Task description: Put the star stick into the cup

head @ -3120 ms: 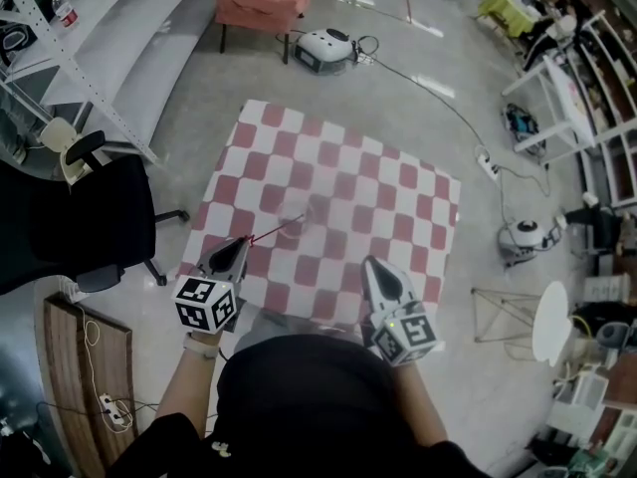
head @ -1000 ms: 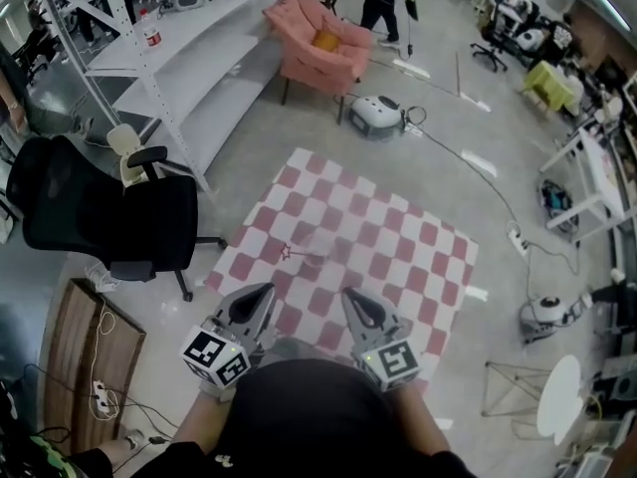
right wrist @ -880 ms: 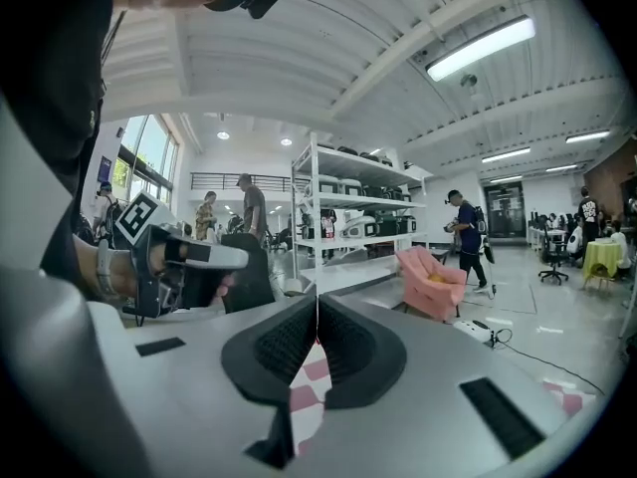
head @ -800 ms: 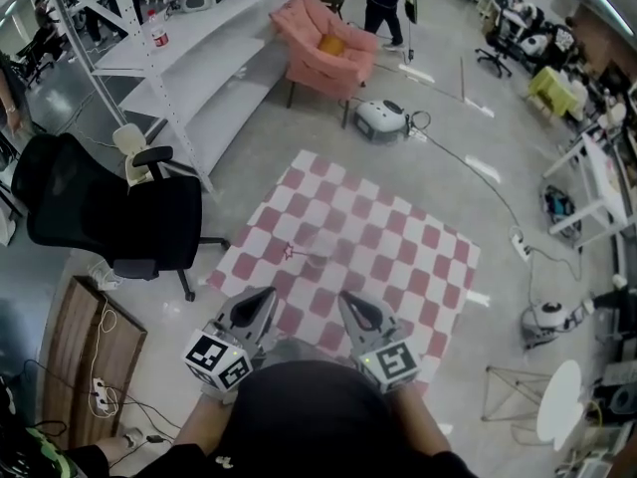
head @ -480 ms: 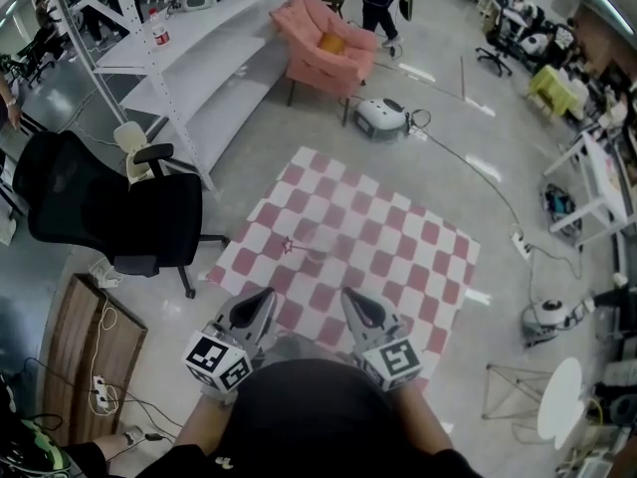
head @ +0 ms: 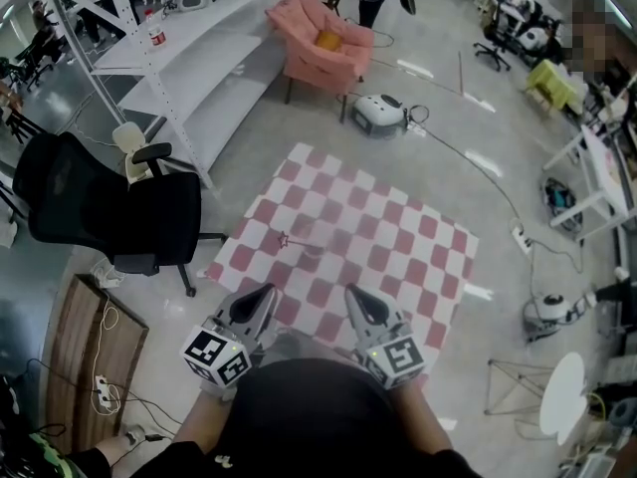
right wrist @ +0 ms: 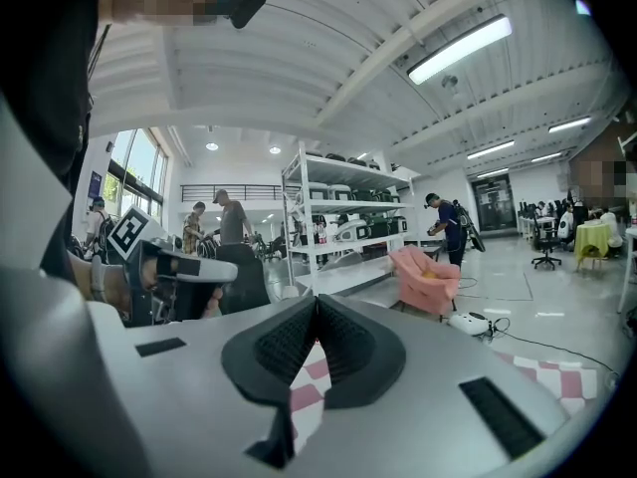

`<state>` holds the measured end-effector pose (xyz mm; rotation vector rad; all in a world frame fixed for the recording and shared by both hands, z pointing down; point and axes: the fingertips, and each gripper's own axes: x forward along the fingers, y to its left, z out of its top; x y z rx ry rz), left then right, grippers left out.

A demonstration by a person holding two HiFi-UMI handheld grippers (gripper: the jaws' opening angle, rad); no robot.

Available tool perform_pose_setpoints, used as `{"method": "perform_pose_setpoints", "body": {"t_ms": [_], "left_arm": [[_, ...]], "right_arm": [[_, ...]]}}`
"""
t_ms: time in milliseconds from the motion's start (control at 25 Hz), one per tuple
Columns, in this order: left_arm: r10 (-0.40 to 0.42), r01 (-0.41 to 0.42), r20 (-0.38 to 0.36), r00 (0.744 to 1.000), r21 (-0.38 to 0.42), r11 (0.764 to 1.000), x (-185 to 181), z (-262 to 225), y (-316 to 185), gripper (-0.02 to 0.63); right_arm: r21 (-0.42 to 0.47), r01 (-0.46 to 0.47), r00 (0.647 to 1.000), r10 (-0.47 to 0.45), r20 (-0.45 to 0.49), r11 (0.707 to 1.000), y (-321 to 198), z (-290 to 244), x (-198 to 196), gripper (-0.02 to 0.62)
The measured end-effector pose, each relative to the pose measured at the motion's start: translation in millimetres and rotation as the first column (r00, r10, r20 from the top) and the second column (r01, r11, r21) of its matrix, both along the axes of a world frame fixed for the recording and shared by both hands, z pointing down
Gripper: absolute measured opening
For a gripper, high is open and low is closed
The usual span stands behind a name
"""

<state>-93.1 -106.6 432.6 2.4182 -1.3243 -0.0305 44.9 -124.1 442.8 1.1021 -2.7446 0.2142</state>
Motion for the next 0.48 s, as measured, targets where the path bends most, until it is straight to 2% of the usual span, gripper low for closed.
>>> {"method": "perform_pose_setpoints", "body": {"t_ms": [480], "left_arm": [[0.007, -0.007, 0.031, 0.999, -0.005, 1.000, 18, 2, -6, 0.040]], "right_arm": [[-0.022, -0.025, 1.000, 0.025, 0.017, 0.999, -1, -1, 17, 0.017]]}}
